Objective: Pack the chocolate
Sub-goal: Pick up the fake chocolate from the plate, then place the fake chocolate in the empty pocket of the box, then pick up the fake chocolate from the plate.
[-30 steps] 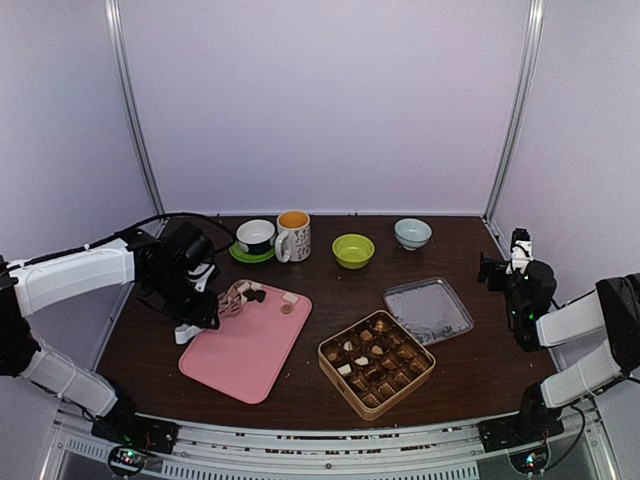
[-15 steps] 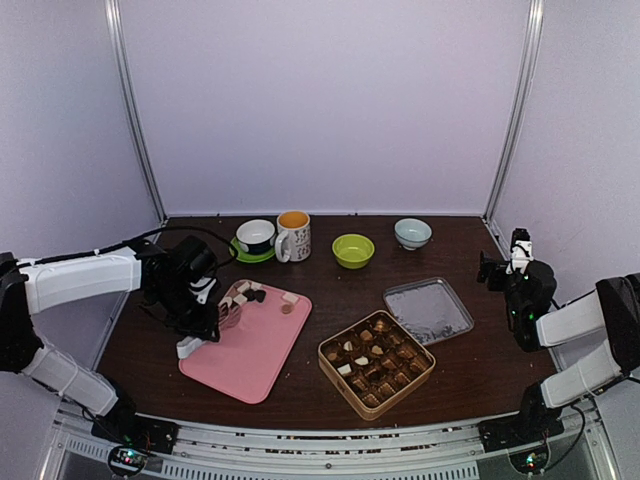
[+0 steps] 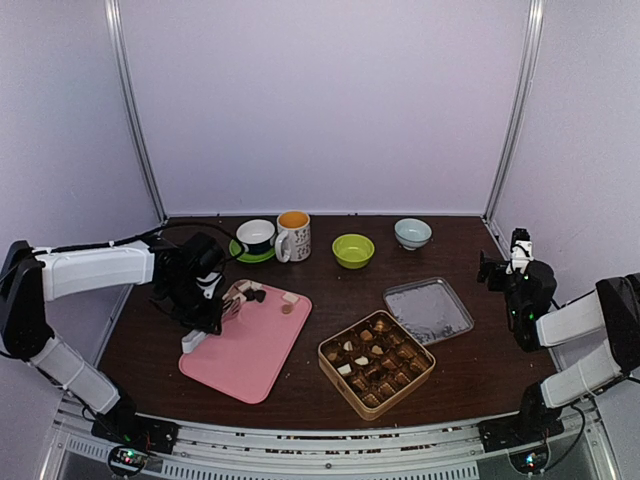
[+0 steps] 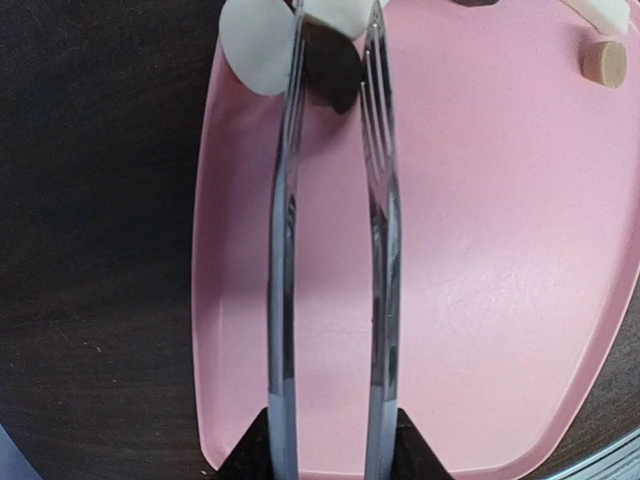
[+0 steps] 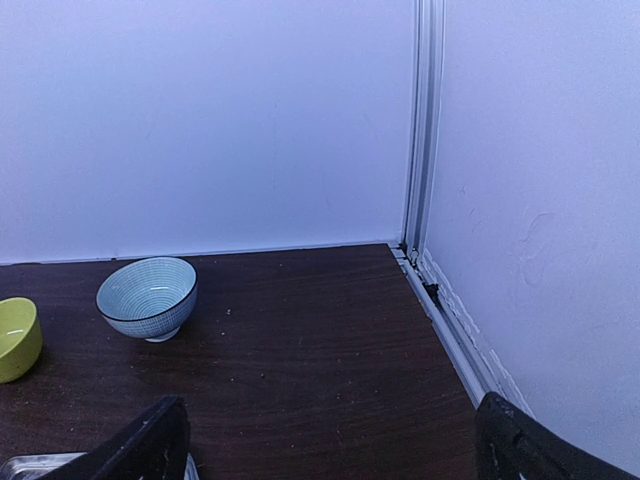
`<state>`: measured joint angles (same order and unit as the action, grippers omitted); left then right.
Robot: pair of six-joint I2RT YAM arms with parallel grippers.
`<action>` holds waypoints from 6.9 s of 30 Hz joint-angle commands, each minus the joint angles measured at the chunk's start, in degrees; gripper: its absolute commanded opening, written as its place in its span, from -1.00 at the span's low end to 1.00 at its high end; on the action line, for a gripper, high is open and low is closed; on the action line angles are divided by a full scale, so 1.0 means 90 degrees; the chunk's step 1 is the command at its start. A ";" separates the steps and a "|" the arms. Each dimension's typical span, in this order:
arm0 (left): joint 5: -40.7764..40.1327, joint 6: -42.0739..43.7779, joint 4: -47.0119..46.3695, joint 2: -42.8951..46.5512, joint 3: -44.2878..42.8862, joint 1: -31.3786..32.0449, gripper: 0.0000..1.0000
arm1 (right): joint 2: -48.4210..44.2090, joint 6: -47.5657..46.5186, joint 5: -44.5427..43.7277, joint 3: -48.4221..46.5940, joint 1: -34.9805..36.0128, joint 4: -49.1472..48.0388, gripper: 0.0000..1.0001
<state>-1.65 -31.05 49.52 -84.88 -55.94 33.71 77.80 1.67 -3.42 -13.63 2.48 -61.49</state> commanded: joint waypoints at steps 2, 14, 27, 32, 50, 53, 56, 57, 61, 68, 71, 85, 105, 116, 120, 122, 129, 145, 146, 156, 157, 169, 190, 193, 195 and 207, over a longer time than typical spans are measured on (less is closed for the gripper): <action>-0.0403 0.0049 -0.0124 -0.0029 -0.0257 -0.0082 -0.35 | 0.0008 -0.0024 0.0019 -0.0081 -0.0022 -0.0091 1.00; -0.0153 0.0028 0.0021 0.0565 -0.0116 -0.0076 -0.47 | 0.0009 -0.0027 0.0019 -0.0084 -0.0022 -0.0091 1.00; 0.1599 0.0226 -0.0172 0.2285 0.0338 -0.0008 -0.52 | 0.0008 -0.0029 0.0022 -0.0085 -0.0022 -0.0091 1.00; 0.2188 0.0124 -0.0830 0.2724 0.0515 0.0071 -0.52 | 0.0008 -0.0021 0.0025 -0.0087 -0.0022 -0.0091 1.00; 0.2728 0.0221 -0.1860 0.2427 0.0425 0.1095 -0.54 | 0.0008 -0.0019 0.0021 -0.0085 -0.0022 -0.0090 1.00; 0.2857 0.0249 -0.2088 0.2313 0.0373 0.1265 -0.54 | 0.0008 -0.0015 0.0014 -0.0086 -0.0022 -0.0091 1.00; 0.3039 0.0302 -0.2250 0.2067 0.0306 0.1368 -0.55 | 0.0008 -0.0027 0.0021 -0.0084 -0.0017 -0.0091 1.00; 0.3089 0.0346 -0.2274 0.1943 0.0251 0.1416 -0.56 | 0.0008 -0.0024 0.0025 -0.0086 -0.0021 -0.0091 1.00; 0.3221 0.0621 -0.2332 0.1360 -0.0104 0.1805 -0.56 | 0.0009 -0.0022 0.0027 -0.0082 -0.0022 -0.0091 1.00; 0.3281 0.1068 -0.2612 0.0274 -0.0692 0.2376 -0.57 | 0.0010 -0.0021 0.0026 -0.0083 -0.0022 -0.0091 1.00; 0.3316 0.1224 -0.2661 -0.0327 -0.1058 0.2592 -0.62 | 0.0008 -0.0018 0.0026 -0.0082 -0.0019 -0.0091 1.00; 0.3365 0.1720 -0.2072 -0.2072 -0.2392 0.3129 -0.54 | 0.0007 -0.0029 0.0020 -0.0090 -0.0022 -0.0091 1.00; 0.3303 0.1658 -0.2025 -0.2240 -0.2492 0.3139 -0.33 | 0.0008 -0.0024 0.0019 -0.0082 -0.0021 -0.0091 1.00; 0.3091 0.1604 -0.2152 -0.2114 -0.2427 0.3139 -0.16 | 0.0008 -0.0028 0.0019 -0.0080 -0.0022 -0.0091 1.00; 0.2918 0.1568 -0.2199 -0.1984 -0.2351 0.3139 -0.17 | 0.0007 -0.0026 0.0020 -0.0087 -0.0021 -0.0091 1.00; 0.2740 0.1544 -0.2250 -0.1854 -0.2278 0.3139 -0.19 | 0.0008 -0.0024 0.0019 -0.0086 -0.0022 -0.0091 1.00; 0.2019 0.1382 -0.2458 -0.1130 -0.1942 0.3084 -0.24 | 0.0008 -0.0027 0.0022 -0.0079 -0.0022 -0.0090 1.00; 0.0296 0.0404 -0.2555 0.1196 -0.0261 0.1954 -0.22 | 0.0014 -0.0020 0.0029 -0.0083 -0.0022 -0.0087 1.00; 0.0190 0.0394 -0.2471 0.1297 -0.0210 0.1907 -0.23 | 0.0009 -0.0030 0.0020 -0.0082 -0.0022 -0.0091 1.00; -0.0618 0.0056 -0.2269 0.2318 0.0371 0.1683 -0.25 | 0.0009 -0.0022 0.0024 -0.0084 -0.0022 -0.0089 1.00; -0.0669 0.0015 -0.2262 0.2415 0.0433 0.1654 -0.25 | 0.0008 -0.0021 0.0024 -0.0082 -0.0022 -0.0091 1.00; -0.1314 -0.0580 -0.1652 0.2929 0.0944 0.1091 -0.35 | 0.0005 -0.0029 0.0019 -0.0086 -0.0022 -0.0091 1.00; -0.1336 -0.0589 -0.1540 0.3074 0.1030 0.1010 -0.47 | 0.0008 -0.0028 0.0020 -0.0085 -0.0022 -0.0091 1.00; -0.1304 -0.0584 -0.1516 0.3024 0.1007 0.1010 -0.46 | 0.0008 -0.0029 0.0021 -0.0081 -0.0021 -0.0091 1.00; -0.1278 -0.0620 -0.1450 0.2989 0.0984 0.1010 -0.46 | 0.0011 -0.0028 0.0019 -0.0080 -0.0021 -0.0091 1.00; -0.1245 -0.1103 -0.0806 0.2874 0.1049 0.0836 -0.39 | 0.0008 -0.0019 0.0018 -0.0085 -0.0020 -0.0092 1.00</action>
<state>-12.88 -39.40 41.91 -58.92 -47.11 42.33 77.80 1.65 -3.40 -13.63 2.48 -61.49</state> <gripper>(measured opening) 0.305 0.999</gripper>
